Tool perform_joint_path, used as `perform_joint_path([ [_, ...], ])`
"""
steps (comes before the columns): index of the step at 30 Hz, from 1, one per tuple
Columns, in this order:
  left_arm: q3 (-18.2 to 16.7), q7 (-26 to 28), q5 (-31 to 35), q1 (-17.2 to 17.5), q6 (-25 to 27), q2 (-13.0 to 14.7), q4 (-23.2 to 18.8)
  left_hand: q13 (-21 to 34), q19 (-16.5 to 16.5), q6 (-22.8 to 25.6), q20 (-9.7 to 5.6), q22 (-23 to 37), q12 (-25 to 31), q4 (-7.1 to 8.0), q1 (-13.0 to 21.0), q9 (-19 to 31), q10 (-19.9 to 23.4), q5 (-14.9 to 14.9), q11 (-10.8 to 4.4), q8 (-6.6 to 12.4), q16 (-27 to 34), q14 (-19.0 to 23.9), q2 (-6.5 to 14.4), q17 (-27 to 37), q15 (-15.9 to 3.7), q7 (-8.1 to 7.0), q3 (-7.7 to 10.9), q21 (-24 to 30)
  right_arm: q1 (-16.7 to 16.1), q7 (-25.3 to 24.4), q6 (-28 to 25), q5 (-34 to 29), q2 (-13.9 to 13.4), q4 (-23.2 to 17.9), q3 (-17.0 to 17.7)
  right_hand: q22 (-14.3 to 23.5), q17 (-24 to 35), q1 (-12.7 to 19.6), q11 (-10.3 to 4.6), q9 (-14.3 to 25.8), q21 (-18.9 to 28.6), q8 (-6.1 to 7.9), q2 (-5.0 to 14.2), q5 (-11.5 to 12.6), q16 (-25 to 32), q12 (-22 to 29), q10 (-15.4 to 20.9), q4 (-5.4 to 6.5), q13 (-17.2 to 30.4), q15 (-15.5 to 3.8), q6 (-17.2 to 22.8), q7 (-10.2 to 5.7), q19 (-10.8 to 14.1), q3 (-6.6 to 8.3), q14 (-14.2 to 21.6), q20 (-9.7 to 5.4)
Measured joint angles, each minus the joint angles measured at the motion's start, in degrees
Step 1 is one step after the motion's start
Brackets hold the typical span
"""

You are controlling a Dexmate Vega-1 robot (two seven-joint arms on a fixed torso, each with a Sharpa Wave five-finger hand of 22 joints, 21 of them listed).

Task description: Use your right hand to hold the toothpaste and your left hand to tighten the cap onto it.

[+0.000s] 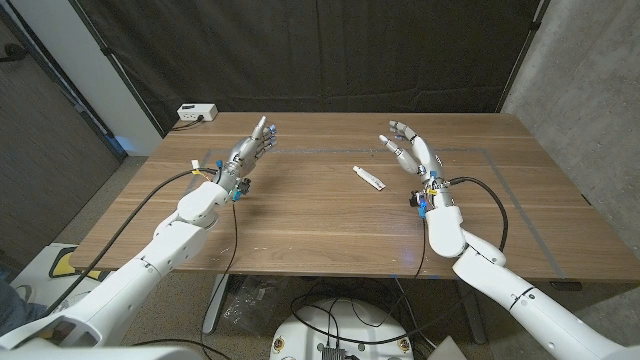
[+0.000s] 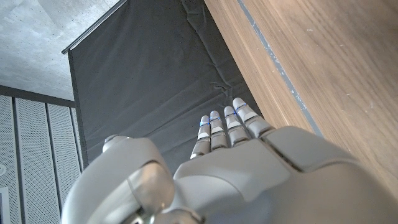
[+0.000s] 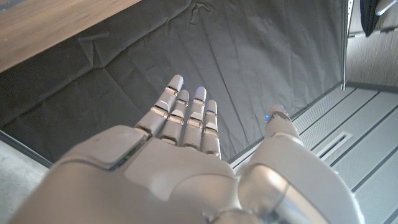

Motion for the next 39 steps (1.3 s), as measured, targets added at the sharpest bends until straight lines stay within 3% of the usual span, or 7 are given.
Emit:
perform_joint_path([
  [1, -0.03, 0.0, 0.0, 0.14, 0.0, 0.03, -0.17, 0.0, 0.0, 0.0, 0.0, 0.0, 0.0, 0.0, 0.0, 0.0, 0.0, 0.0, 0.0, 0.0, 0.0, 0.0, 0.0, 0.0, 0.0, 0.0, 0.0, -0.03, -0.6, 0.06, -1.84, -1.01, -0.97, -3.69, -0.59, 0.0, 0.0, 0.72, -0.24, 0.0, 0.0, 0.01, 0.08, 0.0, 0.0, 0.0, 0.25, -0.21, 0.11, 0.0, 0.41, -0.41, 0.2, 0.21, 0.01, 0.19],
  [8, -0.23, 1.61, 1.75, 0.95, -2.22, -0.06, -0.67, 0.0, -0.34, 0.0, 0.28, 0.0, -0.22, -0.24, 0.08, 0.0, 0.3, 0.01, -0.31, 0.0, -0.22, 0.21, 0.05, 0.0, -0.21, 0.0, 0.24, -0.22, -0.72, 0.99, -8.08, -4.24, -1.81, -6.26, -1.51, 0.0, 0.0, 2.72, -0.83, 0.0, -0.28, 1.06, -0.4, 0.0, 0.0, 0.0, 0.4, -0.44, 0.29, 0.0, 3.21, -2.59, 0.29, 0.44, 0.01, 0.29],
  [17, -0.37, 2.75, 2.38, 1.51, -1.52, 0.29, -0.84, 0.01, -1.36, -0.01, 0.48, 0.0, -0.88, -0.24, 0.81, 0.0, -0.36, -0.21, -0.33, -0.51, -0.66, -0.16, -0.24, 0.0, -0.26, -0.01, 0.24, -1.1, 0.15, 3.94, -19.66, -11.94, -3.5, -11.84, -4.95, 0.0, 0.29, 4.15, -1.95, 0.19, -0.74, 0.6, -0.74, 0.0, -0.24, -0.28, 0.3, -0.12, 0.29, 0.22, 2.34, -2.63, 0.29, 0.77, -0.22, 0.29],
  [28, -0.49, 3.1, 2.73, 1.23, -0.81, 0.46, -1.1, 0.15, -3.8, -1.25, 0.7, 0.01, -2.0, -0.22, 0.8, -0.01, -2.29, -0.43, -0.2, -1.33, -1.3, -2.49, -0.26, 0.0, 0.01, 0.0, -0.26, -1.99, 2.43, 8.05, -31.69, -18.6, -4.73, -14.27, -9.13, 0.0, 0.28, 6.3, -2.77, 0.26, -0.73, 0.86, -1.62, -0.24, 0.0, 0.19, 2.77, 0.05, 0.58, -0.51, 4.48, -3.86, 1.0, 0.59, 1.74, 0.38],
  [39, -1.04, 5.47, 3.26, 1.77, -0.09, 0.3, -3.34, 0.14, -4.01, -1.25, 0.49, 0.01, -2.0, -0.22, 0.33, -0.01, -2.28, -0.64, -0.2, -1.33, -1.3, -2.48, -0.72, 0.29, 0.01, 0.0, -0.25, -2.33, 4.1, 12.94, -36.95, -20.16, -6.15, -15.95, -11.72, -0.01, 0.47, 6.9, -3.68, 0.25, -0.73, 0.86, -2.23, -0.46, 0.0, 0.62, 4.29, 0.45, 0.58, -0.51, 4.58, -3.96, 1.41, 0.19, 2.36, 0.8],
])
